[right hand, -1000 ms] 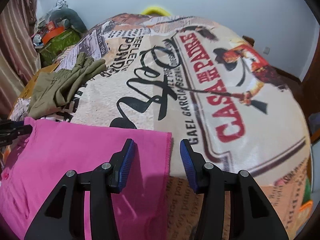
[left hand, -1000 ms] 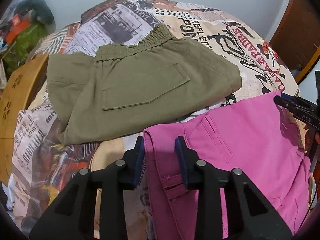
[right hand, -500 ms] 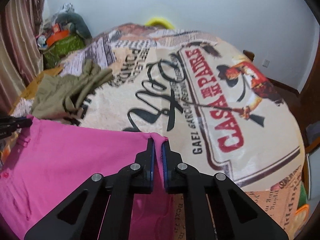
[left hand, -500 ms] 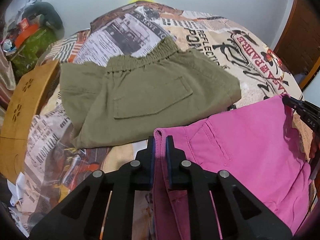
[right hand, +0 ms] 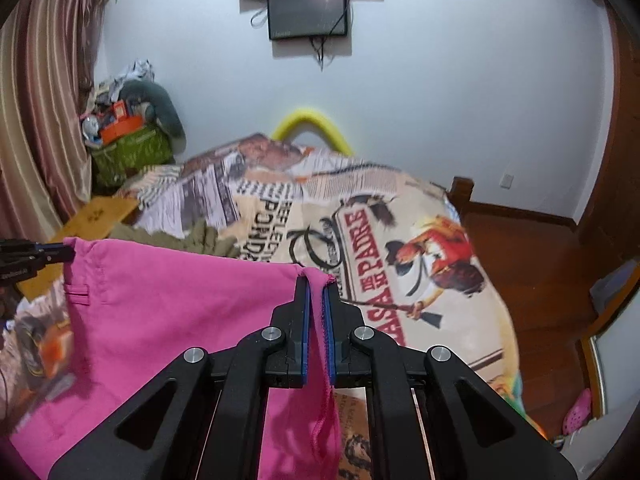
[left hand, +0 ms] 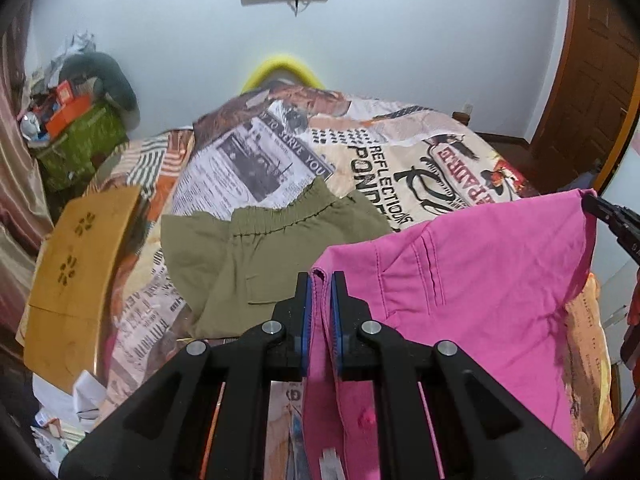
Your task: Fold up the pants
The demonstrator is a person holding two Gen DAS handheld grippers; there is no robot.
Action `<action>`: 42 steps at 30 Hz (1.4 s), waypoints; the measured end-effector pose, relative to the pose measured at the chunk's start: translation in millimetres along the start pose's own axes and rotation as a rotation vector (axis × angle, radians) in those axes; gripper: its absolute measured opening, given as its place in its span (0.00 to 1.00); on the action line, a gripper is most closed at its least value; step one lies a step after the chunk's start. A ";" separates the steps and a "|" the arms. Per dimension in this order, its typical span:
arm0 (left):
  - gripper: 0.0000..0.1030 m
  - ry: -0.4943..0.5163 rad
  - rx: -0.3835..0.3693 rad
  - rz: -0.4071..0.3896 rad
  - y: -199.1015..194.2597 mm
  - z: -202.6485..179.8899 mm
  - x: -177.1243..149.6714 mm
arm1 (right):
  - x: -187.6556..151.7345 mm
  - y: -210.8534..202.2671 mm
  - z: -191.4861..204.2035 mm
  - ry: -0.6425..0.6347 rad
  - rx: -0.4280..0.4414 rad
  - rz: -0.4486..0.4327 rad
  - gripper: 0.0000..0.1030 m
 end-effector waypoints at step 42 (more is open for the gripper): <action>0.07 0.136 0.025 0.188 -59.4 -12.5 -195.9 | -188.0 -107.0 46.4 0.041 0.049 0.192 0.05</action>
Point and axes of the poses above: each gripper's, at about its wrist camera, not at the fingertips, and y roughly the way its jaws point, z to its left, x to its top, the point moved 9 cm from there along y, roughly the way its jaws point, and after that the axes turned 4 degrees about z, right-handed, at the moved point
